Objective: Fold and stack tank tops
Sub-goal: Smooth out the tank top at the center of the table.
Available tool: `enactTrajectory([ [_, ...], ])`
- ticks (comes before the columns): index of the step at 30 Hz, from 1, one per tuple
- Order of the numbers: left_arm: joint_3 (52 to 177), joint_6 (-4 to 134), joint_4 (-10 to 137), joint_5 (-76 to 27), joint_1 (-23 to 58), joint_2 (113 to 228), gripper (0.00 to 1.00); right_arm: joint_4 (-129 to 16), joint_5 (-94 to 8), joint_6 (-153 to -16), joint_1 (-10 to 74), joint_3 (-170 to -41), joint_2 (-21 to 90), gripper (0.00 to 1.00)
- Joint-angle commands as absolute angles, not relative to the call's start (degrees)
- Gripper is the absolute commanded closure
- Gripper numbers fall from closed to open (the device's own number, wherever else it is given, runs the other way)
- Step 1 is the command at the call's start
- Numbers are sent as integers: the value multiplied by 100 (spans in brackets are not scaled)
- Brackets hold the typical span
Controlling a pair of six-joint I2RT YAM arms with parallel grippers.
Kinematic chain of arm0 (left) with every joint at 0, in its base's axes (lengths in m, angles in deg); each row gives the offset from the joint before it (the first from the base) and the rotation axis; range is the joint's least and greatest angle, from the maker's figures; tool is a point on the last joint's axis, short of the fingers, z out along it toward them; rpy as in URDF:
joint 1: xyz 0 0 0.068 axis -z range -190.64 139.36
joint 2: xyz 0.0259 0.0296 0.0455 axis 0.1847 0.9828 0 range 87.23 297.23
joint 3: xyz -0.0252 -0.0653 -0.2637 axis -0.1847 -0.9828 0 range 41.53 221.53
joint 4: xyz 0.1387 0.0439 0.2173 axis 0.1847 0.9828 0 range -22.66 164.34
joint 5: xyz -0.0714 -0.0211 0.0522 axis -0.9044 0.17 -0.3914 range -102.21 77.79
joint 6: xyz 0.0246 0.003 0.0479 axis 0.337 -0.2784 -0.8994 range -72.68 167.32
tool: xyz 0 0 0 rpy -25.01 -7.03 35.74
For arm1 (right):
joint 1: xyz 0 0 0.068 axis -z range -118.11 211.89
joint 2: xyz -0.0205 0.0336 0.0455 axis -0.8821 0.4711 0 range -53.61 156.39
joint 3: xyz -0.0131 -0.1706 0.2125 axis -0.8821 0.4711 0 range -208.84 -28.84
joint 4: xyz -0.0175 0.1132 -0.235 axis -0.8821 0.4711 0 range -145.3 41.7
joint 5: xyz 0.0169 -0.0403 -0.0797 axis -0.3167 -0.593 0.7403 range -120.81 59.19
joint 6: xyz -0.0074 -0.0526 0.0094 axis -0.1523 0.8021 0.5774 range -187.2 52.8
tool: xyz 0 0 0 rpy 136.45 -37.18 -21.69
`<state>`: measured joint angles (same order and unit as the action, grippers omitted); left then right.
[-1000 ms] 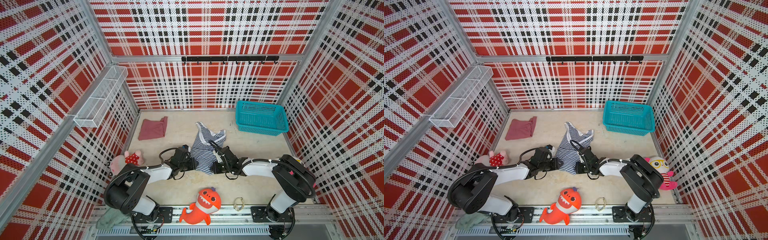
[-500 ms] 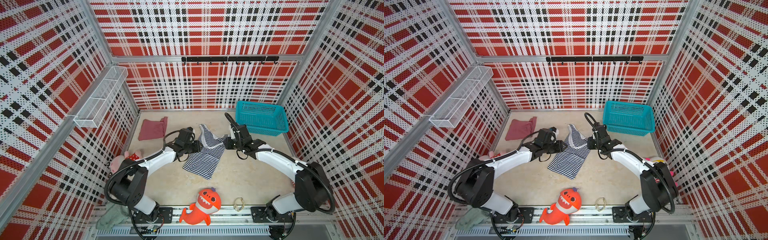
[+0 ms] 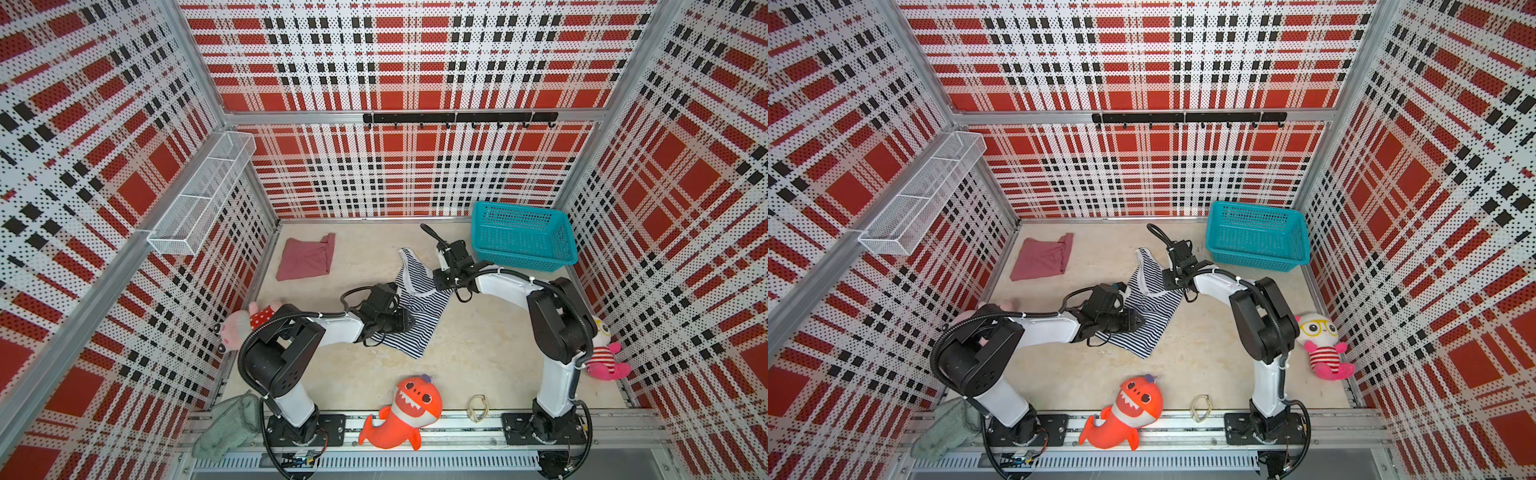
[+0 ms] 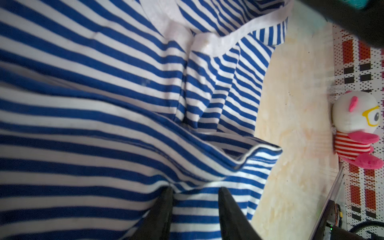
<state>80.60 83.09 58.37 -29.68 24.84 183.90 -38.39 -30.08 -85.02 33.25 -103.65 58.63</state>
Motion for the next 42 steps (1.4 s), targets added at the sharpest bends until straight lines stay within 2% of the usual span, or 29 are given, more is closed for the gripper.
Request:
enactTrajectory([
  [1, 7291, 8336, 6539, -2771, 2445, 18800, 59, -3571, -2646, -8478, 3438, -10557, 6189, 81],
  [9, 6797, 8310, 6242, -2785, 2287, 18981, 59, -3710, -1770, -8676, 3922, -10996, 6613, 78],
  [15, 6719, 8305, 6078, -2810, 2240, 19154, 60, -3644, -1472, -8481, 4010, -11304, 6403, 74],
  [20, 6749, 8327, 6066, -2855, 2254, 19115, 60, -4121, -2382, -8266, 3816, -11195, 5979, 73],
  [24, 6772, 8345, 6093, -2873, 2260, 19029, 60, -4450, -2919, -8330, 3454, -11615, 6346, 72],
  [35, 6761, 8353, 6223, -2750, 2251, 18706, 61, -4774, -2206, -8295, 2826, -13856, 8303, 39],
  [38, 6772, 8353, 6249, -2706, 2232, 18606, 61, -4475, -1933, -8426, 2797, -14396, 8705, 36],
  [42, 6805, 8349, 6277, -2688, 2205, 18524, 61, -4242, -1788, -8611, 2781, -14702, 9016, 39],
])
